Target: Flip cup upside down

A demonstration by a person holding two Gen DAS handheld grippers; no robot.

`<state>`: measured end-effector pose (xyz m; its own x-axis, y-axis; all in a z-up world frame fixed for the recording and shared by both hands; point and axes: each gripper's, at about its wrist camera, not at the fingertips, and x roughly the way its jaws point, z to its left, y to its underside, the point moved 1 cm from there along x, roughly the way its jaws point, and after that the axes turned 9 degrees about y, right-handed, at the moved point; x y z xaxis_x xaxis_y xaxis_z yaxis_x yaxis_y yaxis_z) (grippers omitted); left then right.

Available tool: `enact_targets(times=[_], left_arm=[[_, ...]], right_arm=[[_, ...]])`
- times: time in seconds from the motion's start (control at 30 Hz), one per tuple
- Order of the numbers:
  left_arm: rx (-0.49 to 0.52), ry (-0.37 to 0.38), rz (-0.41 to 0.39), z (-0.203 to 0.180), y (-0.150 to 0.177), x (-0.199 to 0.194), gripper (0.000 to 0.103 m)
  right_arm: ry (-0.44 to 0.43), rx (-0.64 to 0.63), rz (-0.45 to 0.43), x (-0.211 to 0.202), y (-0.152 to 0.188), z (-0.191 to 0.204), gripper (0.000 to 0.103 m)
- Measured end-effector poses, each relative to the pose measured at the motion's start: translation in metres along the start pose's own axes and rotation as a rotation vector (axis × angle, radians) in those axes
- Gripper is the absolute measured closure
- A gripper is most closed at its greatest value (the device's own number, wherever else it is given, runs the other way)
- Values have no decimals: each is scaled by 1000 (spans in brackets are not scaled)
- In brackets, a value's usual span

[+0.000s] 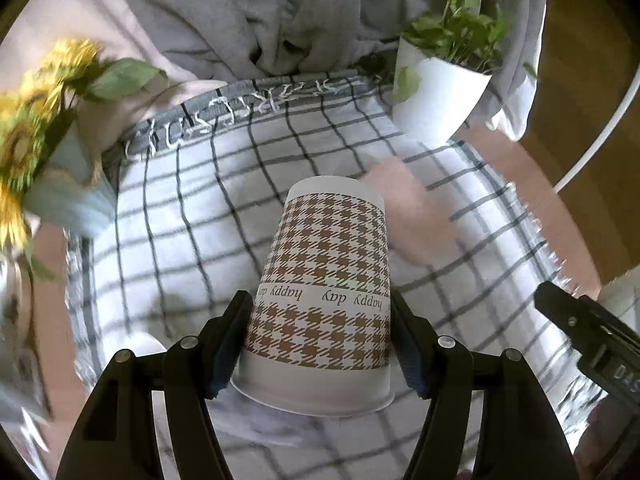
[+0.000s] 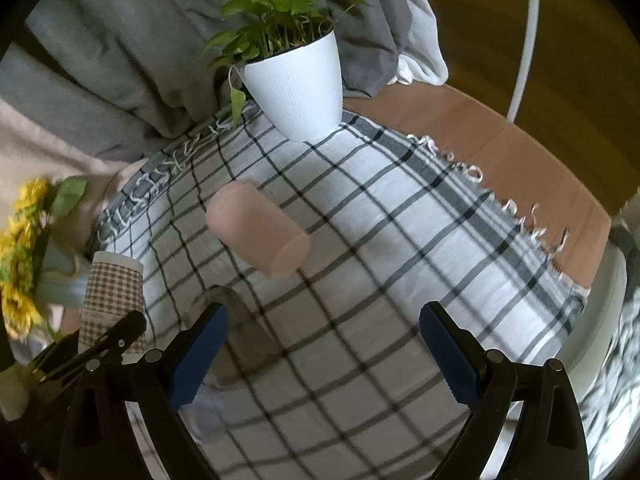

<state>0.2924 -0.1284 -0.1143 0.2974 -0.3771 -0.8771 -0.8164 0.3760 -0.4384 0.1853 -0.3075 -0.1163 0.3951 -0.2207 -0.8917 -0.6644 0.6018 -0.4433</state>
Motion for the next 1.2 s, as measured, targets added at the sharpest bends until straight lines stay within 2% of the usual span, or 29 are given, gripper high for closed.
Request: enact_targets(times=[0.4, 0.43, 0.47, 0.53, 0.8, 0.9, 1.1, 1.2], left_arm=[[-202, 32, -38, -82, 48, 8, 38], [-212, 32, -40, -86, 51, 10, 41], [-220, 34, -37, -90, 54, 13, 48], [-235, 60, -17, -98, 62, 23, 56], [-258, 80, 41, -110, 83, 54, 63], [-256, 29, 40, -107, 89, 58, 63], [-254, -16, -53, -99, 88, 29, 63], [-201, -51, -112, -102, 83, 7, 63]], right_arm=[[-29, -222, -32, -5, -27, -78, 7], [-31, -232, -34, -5, -28, -83, 7], [-32, -243, -39, -5, -28, -88, 7], [-28, -270, -44, -3, -28, -96, 7], [-12, -304, -46, 6, -16, -120, 7], [-12, -308, -56, 5, -13, -122, 7], [-57, -332, -88, -3, -8, -112, 7], [-94, -340, -105, -12, -5, -103, 7]])
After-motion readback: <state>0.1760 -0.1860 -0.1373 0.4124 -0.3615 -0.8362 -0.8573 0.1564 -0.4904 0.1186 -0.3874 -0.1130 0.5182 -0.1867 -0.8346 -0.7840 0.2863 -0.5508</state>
